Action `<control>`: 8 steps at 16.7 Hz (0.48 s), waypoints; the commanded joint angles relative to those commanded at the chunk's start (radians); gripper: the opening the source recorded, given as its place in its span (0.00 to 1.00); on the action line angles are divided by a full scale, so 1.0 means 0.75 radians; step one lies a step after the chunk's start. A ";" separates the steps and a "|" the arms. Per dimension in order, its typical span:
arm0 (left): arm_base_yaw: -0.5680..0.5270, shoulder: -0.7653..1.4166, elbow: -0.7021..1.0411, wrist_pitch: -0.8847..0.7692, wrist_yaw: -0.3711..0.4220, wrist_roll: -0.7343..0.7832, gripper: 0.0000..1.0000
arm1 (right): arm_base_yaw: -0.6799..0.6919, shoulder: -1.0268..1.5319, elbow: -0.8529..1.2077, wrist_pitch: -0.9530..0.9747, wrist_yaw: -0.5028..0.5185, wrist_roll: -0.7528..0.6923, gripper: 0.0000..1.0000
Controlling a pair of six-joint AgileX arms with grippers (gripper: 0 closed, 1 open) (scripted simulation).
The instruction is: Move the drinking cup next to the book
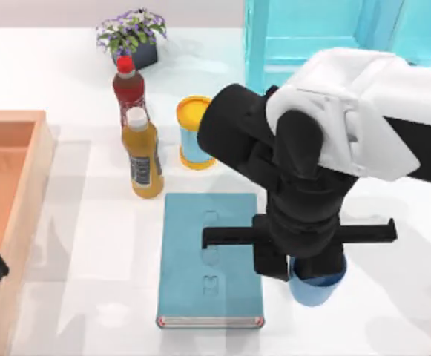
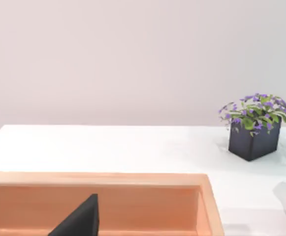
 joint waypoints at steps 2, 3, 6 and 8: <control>0.000 0.000 0.000 0.000 0.000 0.000 1.00 | -0.004 0.003 -0.087 0.091 -0.001 -0.007 0.00; 0.000 0.000 0.000 0.000 0.000 0.000 1.00 | -0.005 0.005 -0.131 0.139 -0.001 -0.009 0.00; 0.000 0.000 0.000 0.000 0.000 0.000 1.00 | -0.009 0.007 -0.200 0.211 0.002 -0.015 0.00; 0.000 0.000 0.000 0.000 0.000 0.000 1.00 | -0.009 0.007 -0.200 0.211 0.002 -0.015 0.00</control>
